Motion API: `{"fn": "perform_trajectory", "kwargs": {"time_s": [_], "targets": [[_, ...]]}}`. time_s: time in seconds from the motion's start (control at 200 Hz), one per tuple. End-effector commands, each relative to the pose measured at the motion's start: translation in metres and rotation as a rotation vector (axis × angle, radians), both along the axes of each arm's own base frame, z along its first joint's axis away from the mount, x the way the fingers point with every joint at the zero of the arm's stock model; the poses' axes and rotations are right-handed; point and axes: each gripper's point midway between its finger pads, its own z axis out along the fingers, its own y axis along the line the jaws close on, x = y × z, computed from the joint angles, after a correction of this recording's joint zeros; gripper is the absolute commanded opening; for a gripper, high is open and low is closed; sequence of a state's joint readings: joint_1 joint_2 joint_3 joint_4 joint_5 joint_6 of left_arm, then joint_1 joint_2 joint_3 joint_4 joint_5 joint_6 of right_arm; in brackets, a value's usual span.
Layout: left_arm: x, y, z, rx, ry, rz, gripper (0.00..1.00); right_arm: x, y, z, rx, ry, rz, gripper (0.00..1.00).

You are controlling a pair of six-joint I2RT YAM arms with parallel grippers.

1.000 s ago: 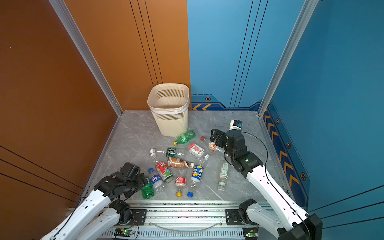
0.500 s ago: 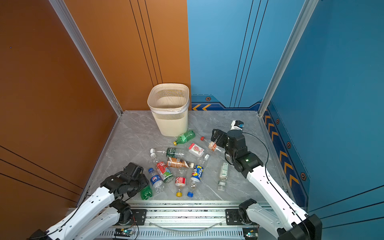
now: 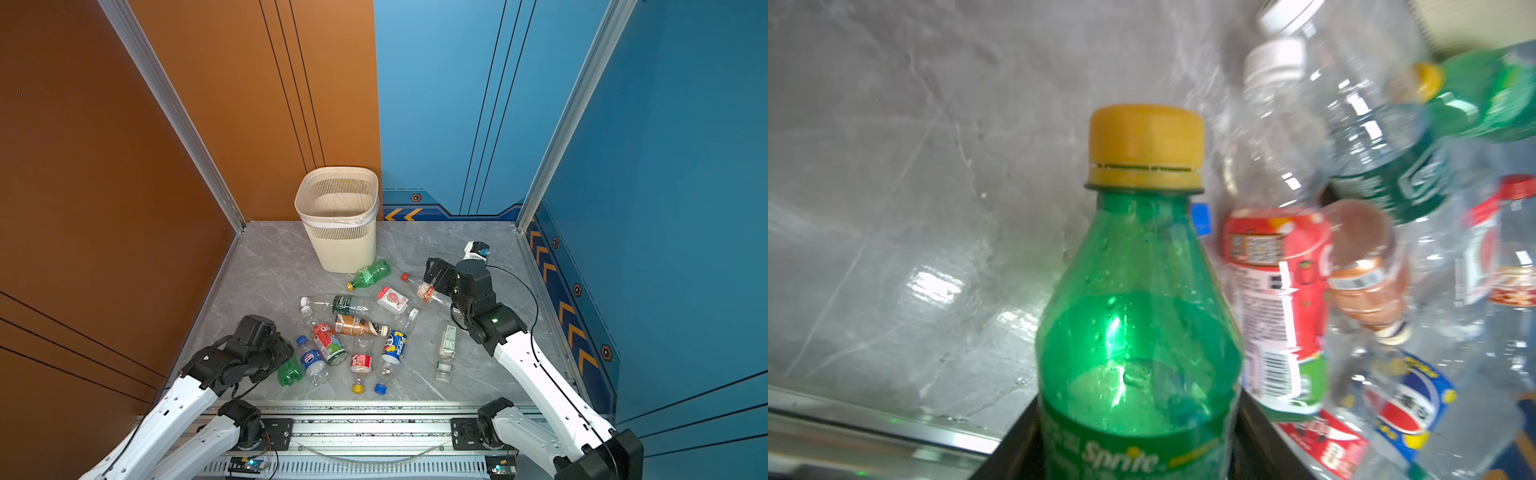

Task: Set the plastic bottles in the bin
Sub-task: 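Grasp the green Sprite bottle with the left gripper and lift it toward the wastebasket, then release the Sprite bottle into the wastebasket with the left gripper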

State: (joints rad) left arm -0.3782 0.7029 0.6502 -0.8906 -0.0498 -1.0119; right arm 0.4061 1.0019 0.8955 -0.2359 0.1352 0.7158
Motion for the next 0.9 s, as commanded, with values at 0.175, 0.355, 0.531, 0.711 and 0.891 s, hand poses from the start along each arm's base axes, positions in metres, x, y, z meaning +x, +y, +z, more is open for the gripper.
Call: {"fn": "perform_trajectory", "kwargs": {"time_s": [0.175, 0.355, 0.531, 0.711, 0.891], "targets": [[0.044, 0.010, 0.108, 0.096, -0.205, -0.095, 0.54, -0.010, -0.012, -0.004, 0.008, 0.012, -0.025, 1.00], [0.106, 0.002, 0.201, 0.229, -0.367, -0.228, 0.54, -0.019, -0.020, -0.004, 0.008, 0.020, -0.031, 1.00], [0.165, -0.013, 0.264, 0.323, -0.483, -0.318, 0.54, -0.030, -0.028, -0.010, 0.011, 0.033, -0.044, 1.00], [0.222, -0.031, 0.301, 0.342, -0.567, -0.356, 0.54, -0.038, -0.032, -0.017, 0.019, 0.051, -0.051, 0.99], [0.273, -0.051, 0.322, 0.315, -0.649, -0.356, 0.54, -0.040, -0.032, -0.021, 0.026, 0.062, -0.053, 1.00]]}}
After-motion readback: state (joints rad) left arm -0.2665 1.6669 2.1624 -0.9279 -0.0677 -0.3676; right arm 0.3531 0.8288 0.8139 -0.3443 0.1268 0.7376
